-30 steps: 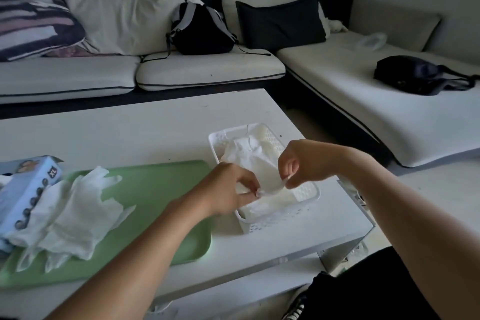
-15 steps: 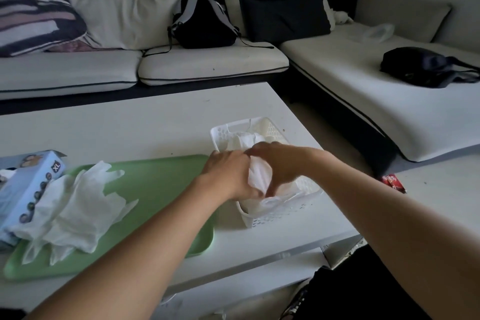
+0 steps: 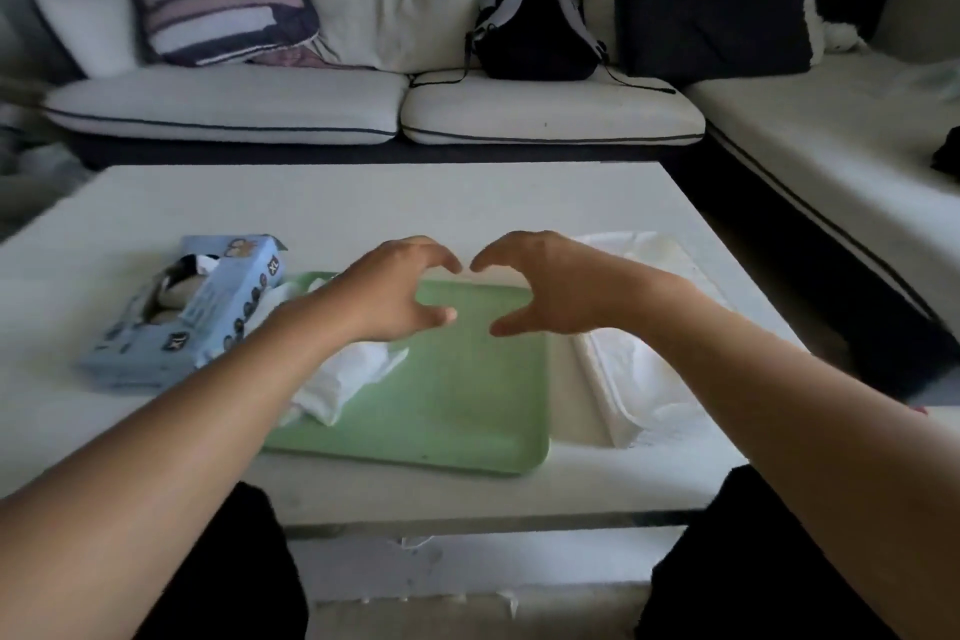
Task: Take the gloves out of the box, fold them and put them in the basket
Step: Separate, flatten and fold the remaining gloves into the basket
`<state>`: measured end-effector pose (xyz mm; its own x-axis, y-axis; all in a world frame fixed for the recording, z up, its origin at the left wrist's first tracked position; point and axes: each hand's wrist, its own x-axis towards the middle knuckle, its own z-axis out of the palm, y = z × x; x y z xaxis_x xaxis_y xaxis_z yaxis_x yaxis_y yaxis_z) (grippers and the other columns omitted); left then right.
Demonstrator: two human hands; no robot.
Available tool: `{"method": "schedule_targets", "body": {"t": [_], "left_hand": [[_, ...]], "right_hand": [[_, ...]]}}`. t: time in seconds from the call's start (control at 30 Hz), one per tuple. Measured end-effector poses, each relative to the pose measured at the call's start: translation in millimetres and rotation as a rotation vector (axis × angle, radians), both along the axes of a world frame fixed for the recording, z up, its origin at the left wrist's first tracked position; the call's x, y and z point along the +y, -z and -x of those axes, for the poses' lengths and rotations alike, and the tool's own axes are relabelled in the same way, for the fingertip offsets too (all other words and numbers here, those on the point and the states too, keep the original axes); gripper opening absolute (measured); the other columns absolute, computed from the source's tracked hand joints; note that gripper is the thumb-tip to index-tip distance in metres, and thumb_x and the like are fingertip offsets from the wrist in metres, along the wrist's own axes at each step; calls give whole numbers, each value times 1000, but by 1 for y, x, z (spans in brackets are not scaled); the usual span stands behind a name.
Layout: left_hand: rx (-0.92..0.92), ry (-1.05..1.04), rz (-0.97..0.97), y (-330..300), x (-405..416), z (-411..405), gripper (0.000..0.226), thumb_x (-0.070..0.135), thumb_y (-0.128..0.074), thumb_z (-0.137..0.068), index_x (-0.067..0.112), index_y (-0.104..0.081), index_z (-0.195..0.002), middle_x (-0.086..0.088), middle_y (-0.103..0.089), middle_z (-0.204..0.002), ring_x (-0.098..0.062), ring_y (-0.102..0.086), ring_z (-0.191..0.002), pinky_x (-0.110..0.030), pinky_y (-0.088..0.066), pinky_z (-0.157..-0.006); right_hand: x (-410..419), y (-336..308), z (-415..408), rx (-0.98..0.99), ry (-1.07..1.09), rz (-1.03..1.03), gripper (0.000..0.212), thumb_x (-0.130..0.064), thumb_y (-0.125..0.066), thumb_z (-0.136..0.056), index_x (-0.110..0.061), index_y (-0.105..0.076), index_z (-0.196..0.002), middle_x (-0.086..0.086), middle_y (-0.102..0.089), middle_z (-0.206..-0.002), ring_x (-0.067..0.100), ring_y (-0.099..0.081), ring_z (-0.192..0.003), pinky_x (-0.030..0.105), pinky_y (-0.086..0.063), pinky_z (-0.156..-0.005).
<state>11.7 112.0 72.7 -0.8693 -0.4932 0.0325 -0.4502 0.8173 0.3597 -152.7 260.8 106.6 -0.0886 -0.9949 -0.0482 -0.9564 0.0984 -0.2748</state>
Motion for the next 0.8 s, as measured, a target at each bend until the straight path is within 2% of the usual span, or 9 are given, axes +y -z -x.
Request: {"method": "schedule_targets", "body": {"t": [0.07, 0.17, 0.33, 0.43, 0.5, 0.57, 0.7, 0.73, 0.8], "left_hand": [[-77, -137, 17, 4, -22, -40, 58, 35, -82, -81, 28, -58, -134, 6, -55, -139, -20, -54, -128, -36, -44, -104], [-304, -276, -62, 11, -46, -79, 78, 40, -86, -77, 30, -48, -145, 5, -45, -150, -21, -49, -133, -36, -45, -104], [-453, -263, -65, 34, -77, -97, 101, 35, -93, -65, 35, -37, -151, 4, -43, -148, -23, -53, -125, -41, -50, -99], [-524, -242, -77, 47, -91, -103, 110, 36, -93, -63, 34, -32, -154, 4, -40, -152, -24, -51, -130, -44, -50, -103], [-501, -214, -68, 54, -95, -104, 110, 41, -92, -64, 31, -30, -155, 4, -39, -153, -24, -49, -133, -44, -47, -105], [-485, -195, -64, 59, -93, -101, 104, 48, -88, -69, 25, -31, -154, 2, -41, -152, -25, -48, -134, -44, -45, -107], [-507, -190, -49, 71, -87, -90, 79, 50, -79, -78, 17, -39, -138, -6, -51, -135, -30, -57, -117, -44, -51, -93], [-519, -190, -28, 74, -86, -88, 77, 46, -79, -79, 16, -39, -137, -6, -52, -133, -31, -58, -116, -43, -52, -89], [-536, -183, 16, 75, -85, -84, 76, 41, -80, -81, 16, -39, -140, -7, -49, -134, -32, -59, -117, -39, -49, -83]], "right_hand": [[-24, 11, -35, -51, -88, 33, 68, -36, -78, -84, -22, -49, -143, 1, -55, -142, 21, -52, -127, 34, -42, -106], [-60, 42, -81, -71, -145, -32, 69, -33, -76, -86, -19, -46, -146, 1, -52, -147, 21, -50, -132, 33, -40, -108], [-97, 81, -114, -231, -57, -26, 64, -41, -81, -80, -26, -57, -137, -5, -60, -134, 17, -58, -118, 30, -47, -96], [-109, 97, -126, -110, -23, -1, 58, -44, -80, -80, -32, -59, -133, -4, -61, -128, 18, -58, -113, 36, -49, -95], [-119, 108, -126, -30, 22, -33, 44, -42, -79, -82, -34, -66, -123, -4, -63, -122, 21, -61, -108, 35, -51, -90], [-127, 116, -119, -46, 63, -73, 23, -35, -79, -82, -32, -74, -104, -3, -70, -109, 21, -67, -97, 32, -54, -83], [-127, 110, -95, -314, 131, -22, 5, -22, -77, -86, -18, -80, -85, -5, -74, -75, 8, -64, -65, 26, -52, -63], [-124, 105, -88, -398, 168, 0, 9, -20, -74, -88, -14, -78, -81, -1, -73, -71, 9, -65, -62, 30, -55, -62], [-115, 95, -75, -606, 248, 12, 14, -15, -69, -93, -6, -76, -84, 10, -75, -78, 15, -71, -70, 32, -61, -68]]}}
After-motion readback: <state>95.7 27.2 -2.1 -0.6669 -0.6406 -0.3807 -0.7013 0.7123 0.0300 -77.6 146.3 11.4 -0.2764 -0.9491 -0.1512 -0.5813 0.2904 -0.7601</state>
